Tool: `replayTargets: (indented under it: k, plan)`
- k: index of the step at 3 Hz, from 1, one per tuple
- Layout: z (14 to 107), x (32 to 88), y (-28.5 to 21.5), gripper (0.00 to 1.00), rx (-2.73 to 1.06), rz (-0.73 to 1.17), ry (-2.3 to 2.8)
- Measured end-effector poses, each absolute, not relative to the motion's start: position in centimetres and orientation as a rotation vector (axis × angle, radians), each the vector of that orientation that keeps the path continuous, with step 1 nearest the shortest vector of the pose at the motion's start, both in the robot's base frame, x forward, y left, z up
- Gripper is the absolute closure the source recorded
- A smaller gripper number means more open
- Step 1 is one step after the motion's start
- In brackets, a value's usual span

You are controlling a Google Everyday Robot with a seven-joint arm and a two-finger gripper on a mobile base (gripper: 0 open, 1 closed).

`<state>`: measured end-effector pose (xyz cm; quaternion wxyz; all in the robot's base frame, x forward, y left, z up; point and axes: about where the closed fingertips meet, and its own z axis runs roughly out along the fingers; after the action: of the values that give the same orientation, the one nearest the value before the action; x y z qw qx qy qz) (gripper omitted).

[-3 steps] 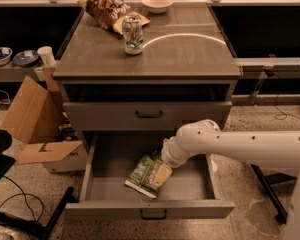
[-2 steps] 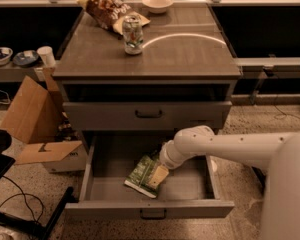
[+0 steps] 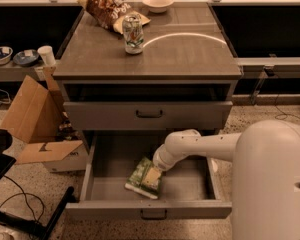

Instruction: Pick green jalapeno chip bag from middle drawer and place on counter

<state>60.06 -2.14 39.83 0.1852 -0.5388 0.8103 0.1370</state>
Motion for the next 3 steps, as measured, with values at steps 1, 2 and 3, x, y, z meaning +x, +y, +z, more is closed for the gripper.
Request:
replayTargets:
  k: [1,2,3]
  plan:
    - [39.44,60.12,-2.06,0.49,-1.514,0.392,2.287]
    - [39.44,60.12,-2.06,0.72,-1.514,0.392,2.287]
    - [39.62,59.91,-1.74,1.0,-1.534,0.391,2.279]
